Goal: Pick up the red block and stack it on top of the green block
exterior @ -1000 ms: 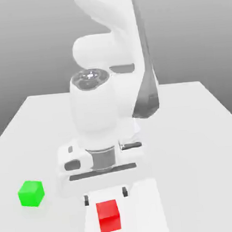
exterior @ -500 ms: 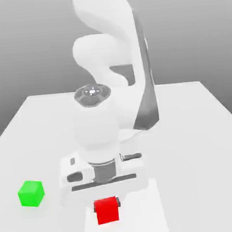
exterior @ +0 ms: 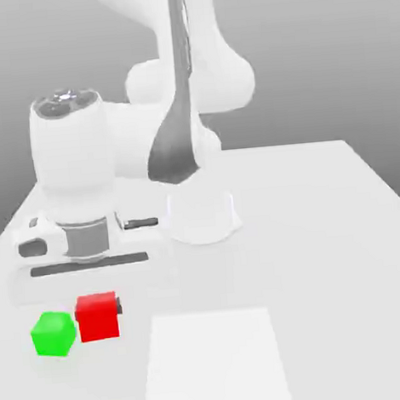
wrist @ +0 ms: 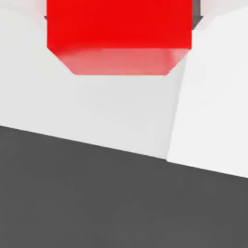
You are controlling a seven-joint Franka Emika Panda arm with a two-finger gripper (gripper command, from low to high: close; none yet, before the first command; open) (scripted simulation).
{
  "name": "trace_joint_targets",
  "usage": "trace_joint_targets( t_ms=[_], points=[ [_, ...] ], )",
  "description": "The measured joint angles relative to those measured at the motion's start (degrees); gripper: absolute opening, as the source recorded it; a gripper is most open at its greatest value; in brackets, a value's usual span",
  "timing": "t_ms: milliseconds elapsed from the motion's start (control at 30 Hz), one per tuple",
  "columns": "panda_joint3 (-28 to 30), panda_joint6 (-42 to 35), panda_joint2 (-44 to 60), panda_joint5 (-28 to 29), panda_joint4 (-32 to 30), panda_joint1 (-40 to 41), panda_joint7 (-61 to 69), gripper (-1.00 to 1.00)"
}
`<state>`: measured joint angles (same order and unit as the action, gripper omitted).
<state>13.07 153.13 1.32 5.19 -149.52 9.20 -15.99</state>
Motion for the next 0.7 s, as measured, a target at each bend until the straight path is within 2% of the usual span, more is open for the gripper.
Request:
trace_joint_targets(
  t_ms=[267, 567, 700],
  points=[
    [2.7, -1.1, -2.3, -0.7, -1.3, 5.4, 9.4, -1.00],
    [5.9, -1.9, -2.6, -4.2, -2.7, 10.4, 21.3, -1.00],
    [5.8, -1.1, -1.6, -5.3, -2.2, 9.7, 22.6, -1.00]
  ],
)
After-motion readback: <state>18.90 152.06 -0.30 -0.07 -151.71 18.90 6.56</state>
